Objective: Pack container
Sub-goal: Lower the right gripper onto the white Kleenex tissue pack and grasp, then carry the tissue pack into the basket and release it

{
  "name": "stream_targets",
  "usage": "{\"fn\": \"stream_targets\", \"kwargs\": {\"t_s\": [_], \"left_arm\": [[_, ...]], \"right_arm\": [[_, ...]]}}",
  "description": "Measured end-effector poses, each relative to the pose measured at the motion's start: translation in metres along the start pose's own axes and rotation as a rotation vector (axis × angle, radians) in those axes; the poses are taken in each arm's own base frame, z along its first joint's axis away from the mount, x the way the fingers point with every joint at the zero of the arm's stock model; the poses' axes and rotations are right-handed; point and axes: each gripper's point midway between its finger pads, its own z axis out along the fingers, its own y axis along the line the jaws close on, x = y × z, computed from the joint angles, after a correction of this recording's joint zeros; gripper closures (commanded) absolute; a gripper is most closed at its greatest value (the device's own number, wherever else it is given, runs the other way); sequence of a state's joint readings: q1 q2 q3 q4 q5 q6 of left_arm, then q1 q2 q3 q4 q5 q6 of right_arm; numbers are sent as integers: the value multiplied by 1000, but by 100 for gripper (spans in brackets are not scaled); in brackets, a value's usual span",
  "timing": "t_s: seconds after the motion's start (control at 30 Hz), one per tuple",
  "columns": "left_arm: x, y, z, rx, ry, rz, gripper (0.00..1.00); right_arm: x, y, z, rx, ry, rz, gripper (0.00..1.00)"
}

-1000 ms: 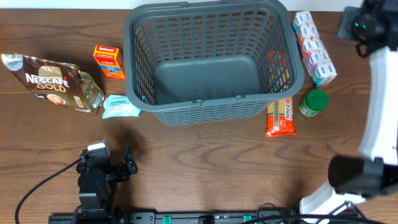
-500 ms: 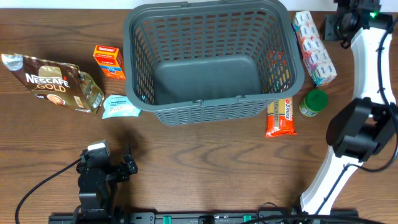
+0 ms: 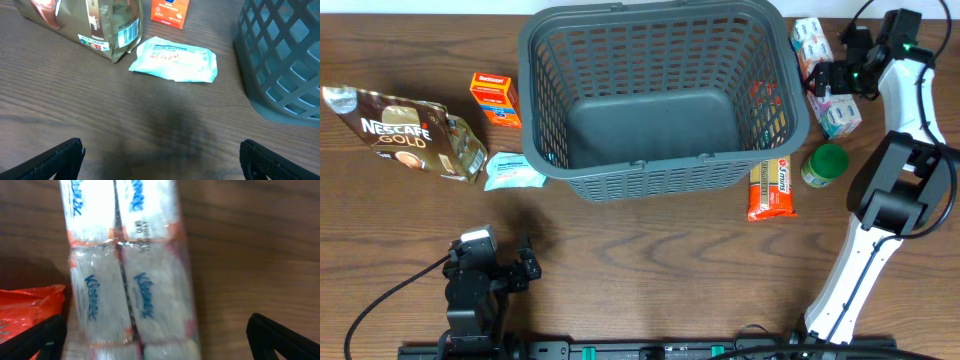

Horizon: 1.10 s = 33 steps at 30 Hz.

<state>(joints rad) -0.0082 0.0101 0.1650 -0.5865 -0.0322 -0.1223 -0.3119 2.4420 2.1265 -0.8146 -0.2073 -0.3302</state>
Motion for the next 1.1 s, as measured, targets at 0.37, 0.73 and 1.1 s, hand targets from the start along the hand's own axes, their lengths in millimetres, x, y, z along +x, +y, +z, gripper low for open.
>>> {"fn": "stream_targets", "kwargs": {"t_s": [0.37, 0.73, 1.1], "left_arm": [[0, 0, 0, 0, 0, 0, 2], [0, 0, 0, 0, 0, 0, 1], [0, 0, 0, 0, 0, 0, 1]], "right_arm": [[6, 1, 14, -12, 11, -18, 29], [11, 0, 22, 3, 33, 28, 68], [8, -3, 16, 26, 26, 208, 81]]}}
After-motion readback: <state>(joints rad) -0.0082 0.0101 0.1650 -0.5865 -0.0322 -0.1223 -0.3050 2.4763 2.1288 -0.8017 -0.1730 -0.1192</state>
